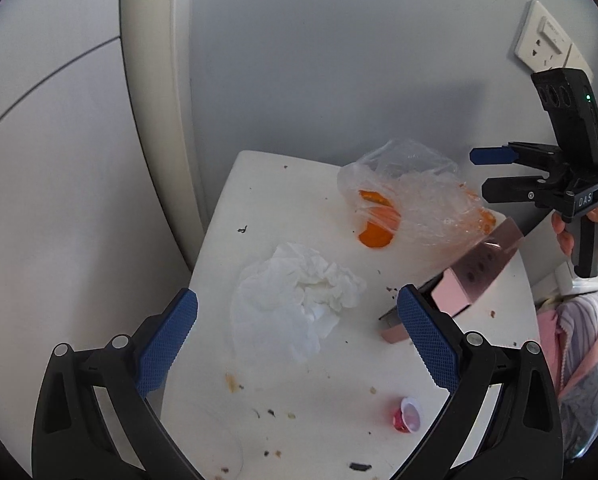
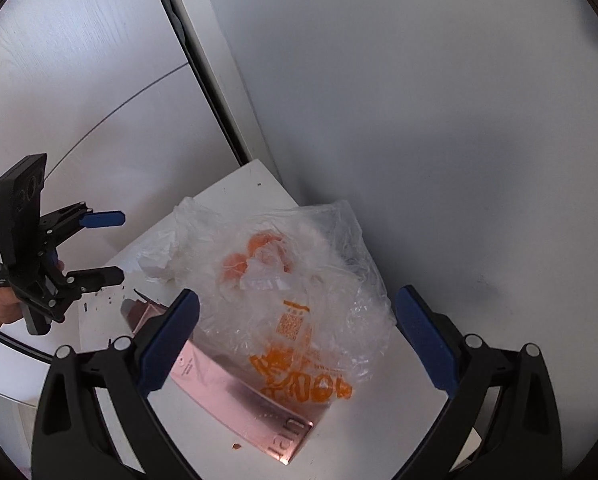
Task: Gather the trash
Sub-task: 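Grasp the crumpled white tissue with the left gripper while the right gripper grasps the clear orange-peel bag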
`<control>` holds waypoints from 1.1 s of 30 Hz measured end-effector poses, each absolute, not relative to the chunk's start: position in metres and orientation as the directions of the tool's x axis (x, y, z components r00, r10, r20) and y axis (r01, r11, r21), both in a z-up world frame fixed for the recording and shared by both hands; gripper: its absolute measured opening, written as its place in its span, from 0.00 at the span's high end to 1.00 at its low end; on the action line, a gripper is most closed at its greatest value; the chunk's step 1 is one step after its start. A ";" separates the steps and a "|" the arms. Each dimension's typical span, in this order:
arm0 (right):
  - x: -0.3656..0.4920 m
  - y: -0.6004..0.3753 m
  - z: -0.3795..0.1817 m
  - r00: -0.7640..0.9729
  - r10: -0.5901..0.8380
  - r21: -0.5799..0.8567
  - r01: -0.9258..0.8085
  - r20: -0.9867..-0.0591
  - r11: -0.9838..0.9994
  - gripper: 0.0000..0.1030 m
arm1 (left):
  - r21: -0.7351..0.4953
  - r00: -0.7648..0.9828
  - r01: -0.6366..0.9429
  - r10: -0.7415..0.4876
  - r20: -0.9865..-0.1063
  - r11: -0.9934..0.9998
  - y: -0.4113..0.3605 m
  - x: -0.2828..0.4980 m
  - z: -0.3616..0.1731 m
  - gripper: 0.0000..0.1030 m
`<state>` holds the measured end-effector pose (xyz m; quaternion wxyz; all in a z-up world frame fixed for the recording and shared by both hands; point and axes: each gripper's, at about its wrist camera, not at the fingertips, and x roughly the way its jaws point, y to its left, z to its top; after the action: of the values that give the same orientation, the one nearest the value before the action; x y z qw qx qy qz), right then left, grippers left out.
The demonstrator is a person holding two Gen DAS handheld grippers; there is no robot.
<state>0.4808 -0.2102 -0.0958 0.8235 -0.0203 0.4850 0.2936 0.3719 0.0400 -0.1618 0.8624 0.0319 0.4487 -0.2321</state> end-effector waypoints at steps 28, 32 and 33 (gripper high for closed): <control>0.480 -0.201 -0.116 0.306 0.446 0.222 -0.555 -0.841 0.801 0.86 | -0.121 0.455 0.490 -0.372 -0.809 0.863 0.017 0.375 -0.176 0.78; 0.474 -0.201 -0.109 0.326 0.438 0.204 -0.558 -0.838 0.804 0.91 | -0.121 0.470 0.484 -0.374 -0.799 0.867 0.017 0.368 -0.165 0.78; 0.473 -0.202 -0.107 0.331 0.440 0.204 -0.557 -0.835 0.805 0.91 | -0.121 0.474 0.482 -0.374 -0.797 0.868 0.017 0.367 -0.163 0.78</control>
<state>0.4731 -0.2019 -0.1068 0.8136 -0.0596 0.4905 0.3066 0.3668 0.0172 -0.1629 0.8563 0.0601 0.4480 -0.2498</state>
